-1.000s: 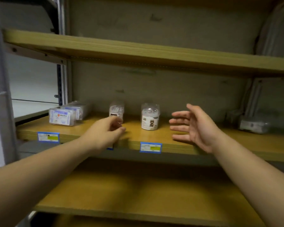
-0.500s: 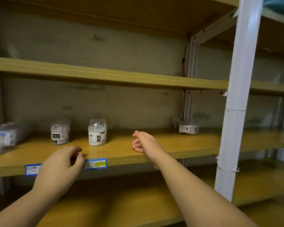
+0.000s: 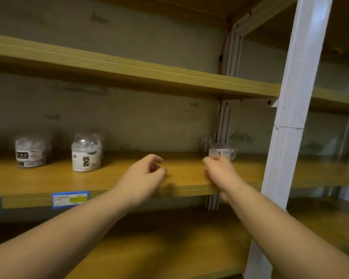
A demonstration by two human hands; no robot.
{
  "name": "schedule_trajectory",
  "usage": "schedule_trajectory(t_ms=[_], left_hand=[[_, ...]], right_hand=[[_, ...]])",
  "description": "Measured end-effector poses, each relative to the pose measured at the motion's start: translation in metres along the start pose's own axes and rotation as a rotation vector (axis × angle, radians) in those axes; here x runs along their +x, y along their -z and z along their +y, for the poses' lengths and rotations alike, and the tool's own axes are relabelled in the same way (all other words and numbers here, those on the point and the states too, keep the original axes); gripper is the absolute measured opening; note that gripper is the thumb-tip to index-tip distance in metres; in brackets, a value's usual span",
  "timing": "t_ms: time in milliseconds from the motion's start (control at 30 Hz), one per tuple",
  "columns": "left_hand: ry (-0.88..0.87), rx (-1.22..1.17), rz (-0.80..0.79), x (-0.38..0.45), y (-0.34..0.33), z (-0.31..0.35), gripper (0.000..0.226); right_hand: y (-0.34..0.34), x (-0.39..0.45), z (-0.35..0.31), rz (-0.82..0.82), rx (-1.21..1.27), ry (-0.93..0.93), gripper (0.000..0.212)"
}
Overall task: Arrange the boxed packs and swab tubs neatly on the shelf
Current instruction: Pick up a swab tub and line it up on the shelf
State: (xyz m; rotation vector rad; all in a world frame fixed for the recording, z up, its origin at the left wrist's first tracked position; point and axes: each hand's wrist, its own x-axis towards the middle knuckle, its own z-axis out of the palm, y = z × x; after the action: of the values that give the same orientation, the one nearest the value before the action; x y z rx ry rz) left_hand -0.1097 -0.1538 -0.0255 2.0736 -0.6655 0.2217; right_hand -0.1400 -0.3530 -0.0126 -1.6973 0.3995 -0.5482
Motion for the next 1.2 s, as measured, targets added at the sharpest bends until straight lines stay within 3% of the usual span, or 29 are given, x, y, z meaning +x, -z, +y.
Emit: schedule_trajectory(t_ms=[100,233,333,400,567,667,833,967,1067,1200], left_hand=[[0.080,0.003,-0.168,0.065,-0.067,0.030,0.051],[0.112,0.183,-0.262,0.156,-0.147,0.055,0.089],[-0.027,0.311,-0.240,0.201,-0.183,0.051,0.099],[-0.112,0.351,-0.219,0.217,-0.192,0.044,0.097],[-0.130,0.192,-0.052,0.214,-0.190,0.042,0.084],[-0.036,-0.016,0.028,0.204,-0.185,0.045,0.073],[0.193,-0.342,-0.023,0.187,-0.165,0.045,0.063],[0.194,-0.279,0.001,0.168,-0.148,0.049,0.052],[0.198,-0.197,0.033,0.148,-0.131,0.049,0.061],[0.194,-0.109,0.060,0.115,-0.100,0.044,0.046]], right_hand=[[0.029,0.047,0.006,0.032,0.575,-0.257,0.045],[0.055,0.097,0.006,0.075,0.758,-0.317,0.036],[0.069,0.124,0.010,0.137,0.847,-0.348,0.020],[0.070,0.136,0.016,0.128,0.850,-0.357,0.023],[0.070,0.135,0.029,0.062,0.795,-0.336,0.046],[0.073,0.126,0.025,0.002,0.784,-0.236,0.045],[0.071,0.121,0.023,-0.104,0.565,-0.104,0.046],[0.068,0.124,0.027,-0.134,0.532,-0.035,0.042],[0.065,0.120,0.029,-0.273,0.431,0.032,0.035],[0.061,0.107,0.026,-0.419,0.316,0.111,0.040]])
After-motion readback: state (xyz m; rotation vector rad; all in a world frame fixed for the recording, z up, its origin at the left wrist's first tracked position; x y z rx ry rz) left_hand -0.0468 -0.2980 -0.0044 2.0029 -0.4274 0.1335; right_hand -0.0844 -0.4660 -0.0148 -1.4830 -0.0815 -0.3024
